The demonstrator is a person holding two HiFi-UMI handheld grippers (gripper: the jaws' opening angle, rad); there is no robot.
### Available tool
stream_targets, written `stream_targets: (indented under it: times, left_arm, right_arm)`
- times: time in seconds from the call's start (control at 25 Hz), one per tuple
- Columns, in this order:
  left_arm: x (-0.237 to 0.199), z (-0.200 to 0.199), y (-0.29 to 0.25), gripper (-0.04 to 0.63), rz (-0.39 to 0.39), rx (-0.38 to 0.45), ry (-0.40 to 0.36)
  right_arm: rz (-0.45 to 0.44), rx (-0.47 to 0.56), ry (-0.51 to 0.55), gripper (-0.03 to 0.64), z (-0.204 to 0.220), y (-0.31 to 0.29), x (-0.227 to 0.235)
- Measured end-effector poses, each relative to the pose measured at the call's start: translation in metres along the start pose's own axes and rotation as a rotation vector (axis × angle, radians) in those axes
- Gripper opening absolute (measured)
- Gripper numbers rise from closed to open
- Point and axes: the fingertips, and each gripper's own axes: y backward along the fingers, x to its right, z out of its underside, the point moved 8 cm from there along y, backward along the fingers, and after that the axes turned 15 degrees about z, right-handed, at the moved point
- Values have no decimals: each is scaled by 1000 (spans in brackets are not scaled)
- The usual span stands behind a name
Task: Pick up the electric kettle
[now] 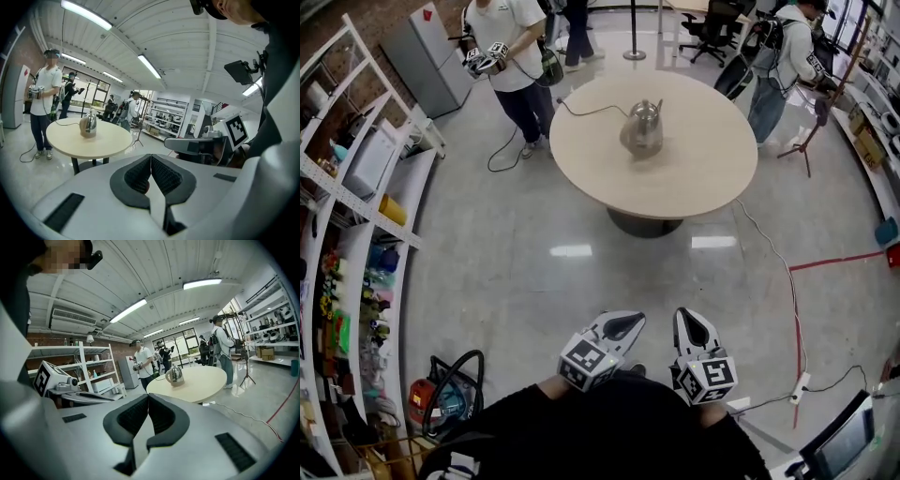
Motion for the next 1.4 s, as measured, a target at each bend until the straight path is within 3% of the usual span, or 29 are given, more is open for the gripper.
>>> stream_targets:
  times: [0.36, 0.8, 1.16, 1.4]
  left_arm:
    - [-130, -56, -11, 18, 79, 40, -38]
    - [-237, -78, -4, 18, 99, 58, 37]
    - [-290, -89, -28, 18, 65, 30, 63]
    - [-333, -123, -63, 18, -35, 28, 12]
  right_arm:
    - [90, -14, 20, 12, -42, -121, -11]
    - [108, -64, 56, 12, -60, -222, -40]
    - [66, -89, 32, 12, -65, -287, -23]
    - [-29, -37, 21, 12, -90, -352, 9]
